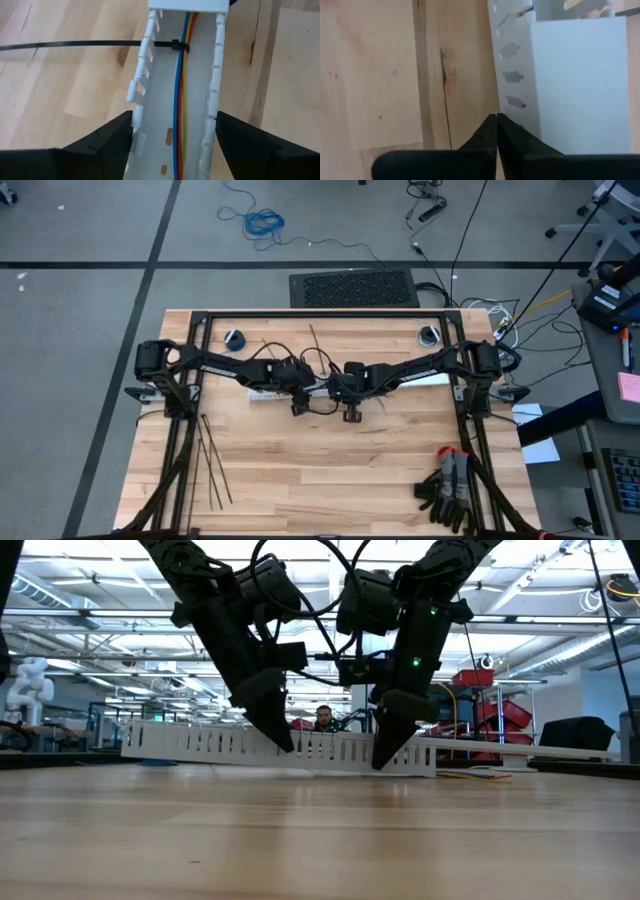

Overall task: Ziptie cables
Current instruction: Close the white cable duct

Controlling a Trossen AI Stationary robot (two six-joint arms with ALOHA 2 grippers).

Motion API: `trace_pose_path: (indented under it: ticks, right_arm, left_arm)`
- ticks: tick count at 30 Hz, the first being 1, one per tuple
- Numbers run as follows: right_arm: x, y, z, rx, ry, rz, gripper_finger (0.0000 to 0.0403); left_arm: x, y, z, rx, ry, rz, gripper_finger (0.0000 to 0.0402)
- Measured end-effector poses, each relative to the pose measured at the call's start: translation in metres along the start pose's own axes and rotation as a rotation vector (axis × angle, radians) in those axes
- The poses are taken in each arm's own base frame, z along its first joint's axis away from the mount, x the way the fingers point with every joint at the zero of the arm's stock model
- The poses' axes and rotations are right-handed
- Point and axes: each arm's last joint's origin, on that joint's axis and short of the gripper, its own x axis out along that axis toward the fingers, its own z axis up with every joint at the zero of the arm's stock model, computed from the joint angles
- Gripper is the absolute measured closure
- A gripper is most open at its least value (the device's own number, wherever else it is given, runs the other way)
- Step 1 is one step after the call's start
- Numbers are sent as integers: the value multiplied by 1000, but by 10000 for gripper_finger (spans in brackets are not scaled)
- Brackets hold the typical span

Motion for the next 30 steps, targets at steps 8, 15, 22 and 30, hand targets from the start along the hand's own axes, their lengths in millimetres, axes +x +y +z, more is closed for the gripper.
trace_pose_path:
  ticks: [8, 15, 22, 30]
  right_arm:
    - [0, 1, 1, -10, -11, 26, 403]
    - [0, 2, 1, -51, -13, 79, 403]
    - [0, 2, 1, -76, -15, 78, 403]
    - [0, 3, 1, -76, -13, 102, 403]
  left_arm:
    - [1, 6, 3, 56, -26, 11, 129]
    - [1, 6, 1, 77, -5, -36, 80]
    - [6, -5, -1, 112, 12, -102, 16]
    - [-18, 6, 19, 151, -44, -10, 8]
